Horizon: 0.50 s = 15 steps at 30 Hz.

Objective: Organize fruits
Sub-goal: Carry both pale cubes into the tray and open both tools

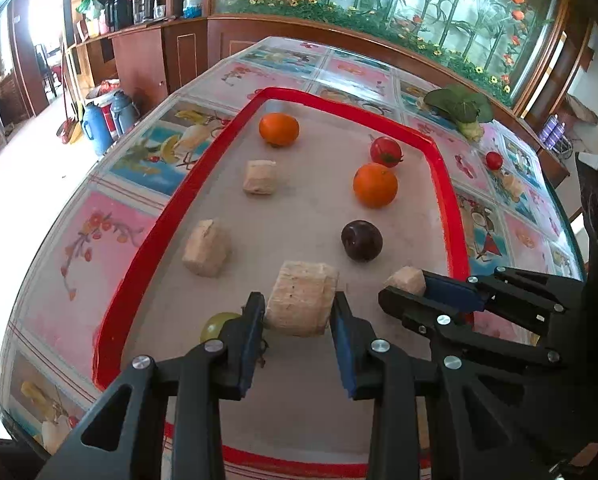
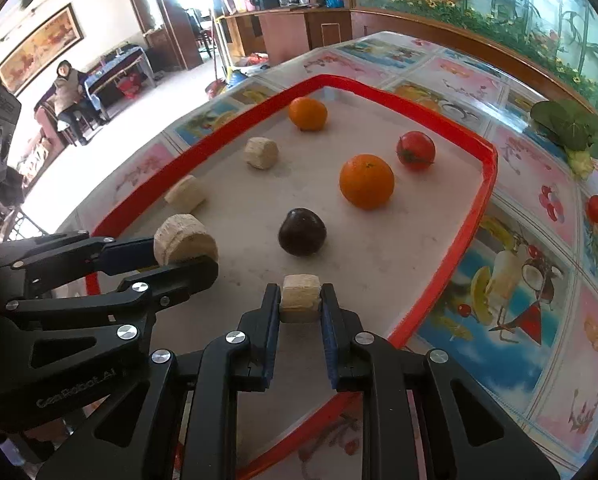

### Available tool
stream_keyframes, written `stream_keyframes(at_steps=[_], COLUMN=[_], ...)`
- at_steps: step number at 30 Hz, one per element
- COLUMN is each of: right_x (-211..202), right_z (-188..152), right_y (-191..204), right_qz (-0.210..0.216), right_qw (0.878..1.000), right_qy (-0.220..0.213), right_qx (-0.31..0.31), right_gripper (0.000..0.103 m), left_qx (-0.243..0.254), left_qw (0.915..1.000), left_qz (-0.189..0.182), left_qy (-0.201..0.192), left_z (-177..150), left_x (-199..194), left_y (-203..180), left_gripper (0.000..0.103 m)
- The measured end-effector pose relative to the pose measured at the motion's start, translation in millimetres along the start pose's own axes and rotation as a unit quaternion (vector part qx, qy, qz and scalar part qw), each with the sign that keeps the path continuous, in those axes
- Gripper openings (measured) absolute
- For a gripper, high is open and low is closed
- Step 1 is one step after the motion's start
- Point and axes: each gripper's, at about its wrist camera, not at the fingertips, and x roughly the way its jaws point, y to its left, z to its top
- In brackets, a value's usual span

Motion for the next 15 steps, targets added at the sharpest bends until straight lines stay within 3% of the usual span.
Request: stream_keyframes(at_steps=[15], right_x=[6.3], right_z=[2.6], right_y=[2.6], right_qz=[-0.03], right_qw=[0.999], right_qy=[0.015], right_qx=[-0.017], right_gripper=[0.019], left_qx=[0.0], left_qw=[0.9998], left_qz=[0.018], left_qy=[-0.003], left_z=[5.7], left_x=[2.4], left_y=[-0.6], left_gripper=[0.039])
